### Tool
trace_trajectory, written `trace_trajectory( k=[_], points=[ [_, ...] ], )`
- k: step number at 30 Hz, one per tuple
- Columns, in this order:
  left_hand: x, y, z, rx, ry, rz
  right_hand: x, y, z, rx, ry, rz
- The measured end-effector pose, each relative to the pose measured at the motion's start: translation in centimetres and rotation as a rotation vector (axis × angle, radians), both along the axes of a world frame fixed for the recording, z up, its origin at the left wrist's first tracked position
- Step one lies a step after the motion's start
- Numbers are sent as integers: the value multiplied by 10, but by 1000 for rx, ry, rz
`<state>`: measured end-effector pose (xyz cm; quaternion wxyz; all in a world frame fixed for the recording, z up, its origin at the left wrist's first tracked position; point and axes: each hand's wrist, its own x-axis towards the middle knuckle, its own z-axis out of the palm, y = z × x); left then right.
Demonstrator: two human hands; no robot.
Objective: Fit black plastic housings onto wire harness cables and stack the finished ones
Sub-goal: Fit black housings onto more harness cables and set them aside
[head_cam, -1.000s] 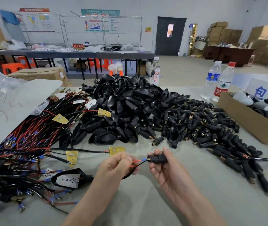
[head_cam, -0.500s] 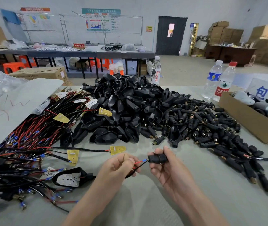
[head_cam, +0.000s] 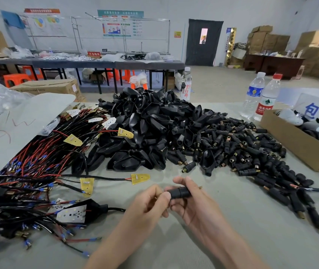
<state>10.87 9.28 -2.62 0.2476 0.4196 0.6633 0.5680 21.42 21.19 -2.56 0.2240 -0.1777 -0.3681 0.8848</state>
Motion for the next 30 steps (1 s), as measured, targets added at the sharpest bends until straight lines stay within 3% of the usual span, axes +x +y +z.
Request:
trace_trajectory(
  k=[10,18,30],
  points=[
    [-2,1,4,99,-51,84,3,4,4,-73,34,2],
    [-6,2,-6,20,131,125,2,-1,3,-81,91,51],
    [-7,3,-5,54,60,131,2,3,0,-67,105,44]
  ],
)
